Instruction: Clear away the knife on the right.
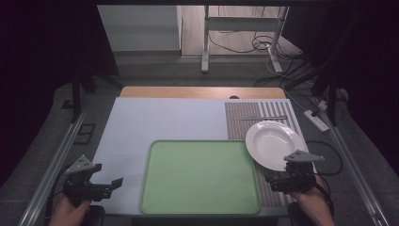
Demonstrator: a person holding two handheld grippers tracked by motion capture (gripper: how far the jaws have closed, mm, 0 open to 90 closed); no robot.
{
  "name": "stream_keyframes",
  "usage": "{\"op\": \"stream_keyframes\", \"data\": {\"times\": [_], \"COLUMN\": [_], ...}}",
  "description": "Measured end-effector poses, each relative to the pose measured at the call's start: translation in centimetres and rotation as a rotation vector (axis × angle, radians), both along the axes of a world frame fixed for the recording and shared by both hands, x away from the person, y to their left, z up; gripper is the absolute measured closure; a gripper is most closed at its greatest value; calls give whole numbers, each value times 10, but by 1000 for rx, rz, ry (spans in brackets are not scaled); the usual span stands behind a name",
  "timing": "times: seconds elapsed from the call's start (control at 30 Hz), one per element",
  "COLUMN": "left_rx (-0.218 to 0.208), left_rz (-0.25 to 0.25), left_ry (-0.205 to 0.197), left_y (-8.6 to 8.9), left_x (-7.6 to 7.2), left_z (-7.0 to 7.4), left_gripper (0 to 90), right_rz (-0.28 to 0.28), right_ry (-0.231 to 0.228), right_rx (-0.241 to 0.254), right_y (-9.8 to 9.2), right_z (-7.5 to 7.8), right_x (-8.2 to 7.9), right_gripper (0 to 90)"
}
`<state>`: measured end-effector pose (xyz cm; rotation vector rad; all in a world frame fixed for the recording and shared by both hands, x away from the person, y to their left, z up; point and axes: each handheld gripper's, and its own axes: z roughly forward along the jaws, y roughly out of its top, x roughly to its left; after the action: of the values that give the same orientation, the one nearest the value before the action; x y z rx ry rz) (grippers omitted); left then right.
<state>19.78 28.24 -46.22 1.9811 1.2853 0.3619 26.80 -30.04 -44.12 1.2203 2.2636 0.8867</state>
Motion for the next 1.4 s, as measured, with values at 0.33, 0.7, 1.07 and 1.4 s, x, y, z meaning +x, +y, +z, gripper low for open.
{"op": "stream_keyframes", "data": {"times": [0.33,0.7,1.07,1.4], "left_rx": [-6,2,12,19], "left_rz": [-1,-3,-2,-4], "left_ry": [3,5,7,9], "left_y": [1,0,-1,-2], "left_x": [0,0,1,1], "left_z": [0,0,-1,-1], "left_gripper": [27,27,27,27], "right_rz": [38,54,69,59], "right_ry": [-6,13,21,-9], "right_rx": [-63,-72,18,33], "right_y": [7,9,8,10], "right_z": [-1,-2,2,2], "right_x": [-1,0,4,9], "right_gripper": [2,3,3,2]}}
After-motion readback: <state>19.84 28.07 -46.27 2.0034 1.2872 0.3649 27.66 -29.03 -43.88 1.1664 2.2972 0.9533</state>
